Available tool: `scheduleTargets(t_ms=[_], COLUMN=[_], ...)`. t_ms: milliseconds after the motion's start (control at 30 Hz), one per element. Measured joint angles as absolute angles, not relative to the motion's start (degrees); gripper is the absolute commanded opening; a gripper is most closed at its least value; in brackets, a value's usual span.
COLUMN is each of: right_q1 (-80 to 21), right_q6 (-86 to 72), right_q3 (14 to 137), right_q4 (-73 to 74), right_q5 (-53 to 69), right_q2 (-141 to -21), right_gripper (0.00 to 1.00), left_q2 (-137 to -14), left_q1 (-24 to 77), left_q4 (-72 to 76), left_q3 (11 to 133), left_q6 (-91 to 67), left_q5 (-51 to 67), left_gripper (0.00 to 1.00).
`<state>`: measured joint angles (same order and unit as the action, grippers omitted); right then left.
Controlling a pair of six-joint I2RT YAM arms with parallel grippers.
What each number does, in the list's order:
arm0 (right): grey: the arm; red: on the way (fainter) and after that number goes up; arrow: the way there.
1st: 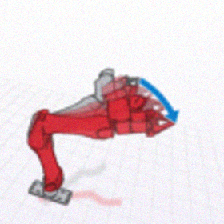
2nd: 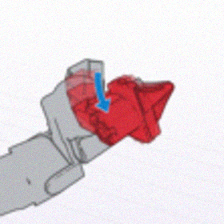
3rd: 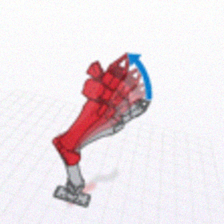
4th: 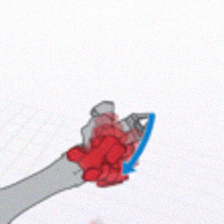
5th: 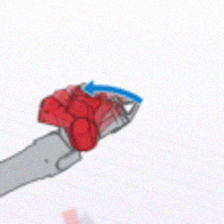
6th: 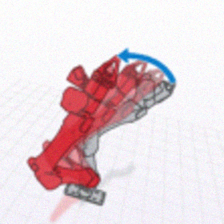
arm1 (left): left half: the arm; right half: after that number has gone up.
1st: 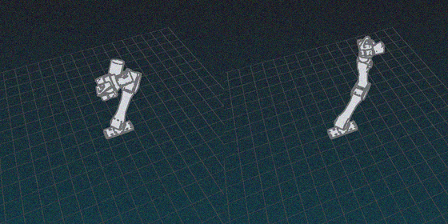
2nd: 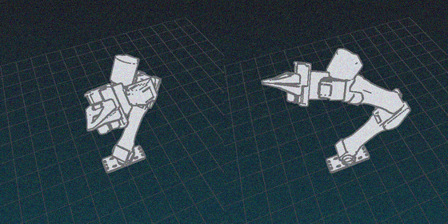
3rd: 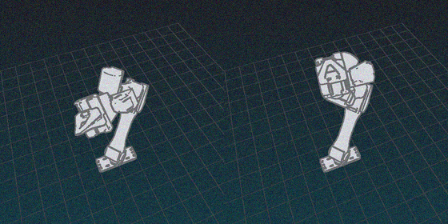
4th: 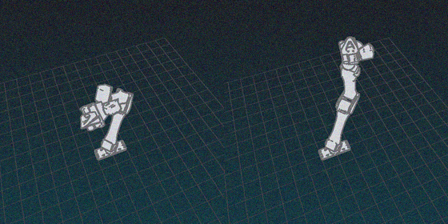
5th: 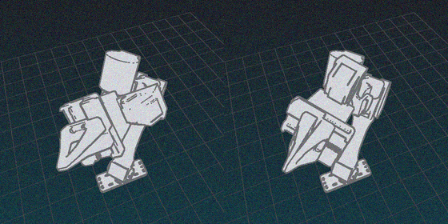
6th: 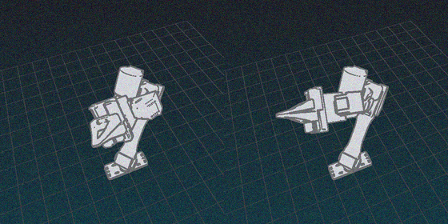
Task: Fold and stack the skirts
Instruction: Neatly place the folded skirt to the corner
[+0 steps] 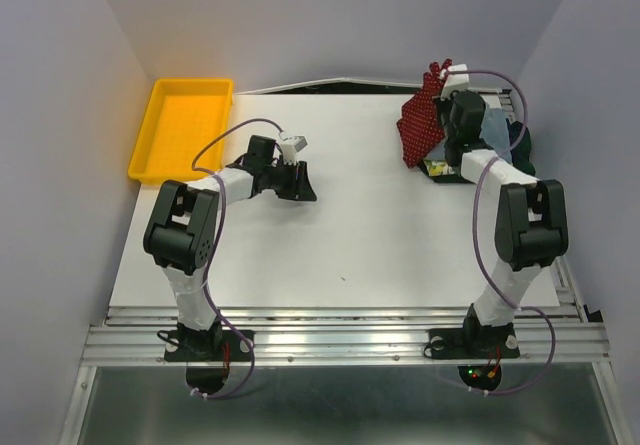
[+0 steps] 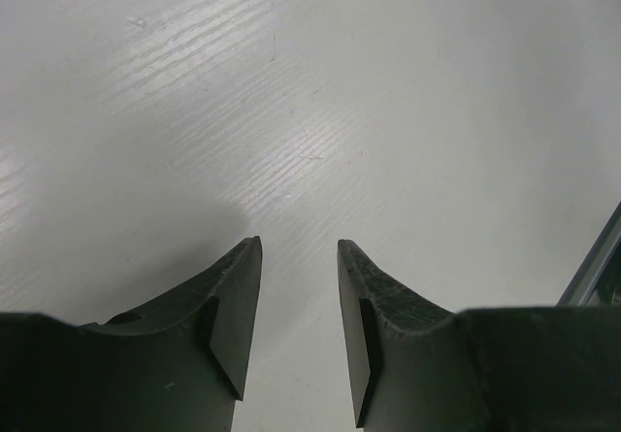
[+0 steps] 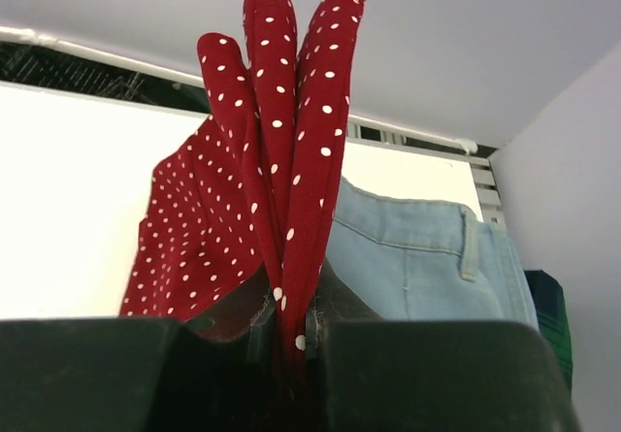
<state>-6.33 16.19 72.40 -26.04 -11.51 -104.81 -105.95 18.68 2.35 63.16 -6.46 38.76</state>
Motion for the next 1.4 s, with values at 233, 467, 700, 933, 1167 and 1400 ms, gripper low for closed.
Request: scheduleTargets(t_ms=[233, 467, 700, 933, 1167, 1400], right_q1=[-1.2, 5.1, 10.5, 16.0, 19.5, 20.9], right_q6=[11.2, 5.6, 0.3, -6.1, -11.1, -13.1], right_q3=[73.9, 74.3, 74.3, 74.3, 75.3, 75.4], right_q4=[-22.0, -18.8, -17.1, -16.4, -15.6, -14.1], right_q5=[-8.9, -4.3, -0.7, 3.1, 7.9, 9.7], right_q2=[-103.8, -103.8, -103.8, -104.3, -109.9, -112.2], right_gripper=[0.01, 0.01, 0.01, 0.01, 0.02, 0.32], left_q2=[-106.2, -107.2, -107.3, -107.3, -107.3, -107.3], left_q1=[18.7, 18.7, 18.7, 18.7, 18.7, 18.7], left_q4=[2.3, 2.3, 2.1, 1.2, 0.1, -1.8], left_q3=[64.1, 65.1, 65.3, 65.9, 66.7, 66.8], left_q6=[-6.4, -6.4, -6.3, -5.8, -4.9, -3.5], left_q5=[38.9, 39.1, 39.2, 39.2, 39.2, 39.0], left_gripper=[0.49, 0.48, 0.48, 0.49, 0.49, 0.49])
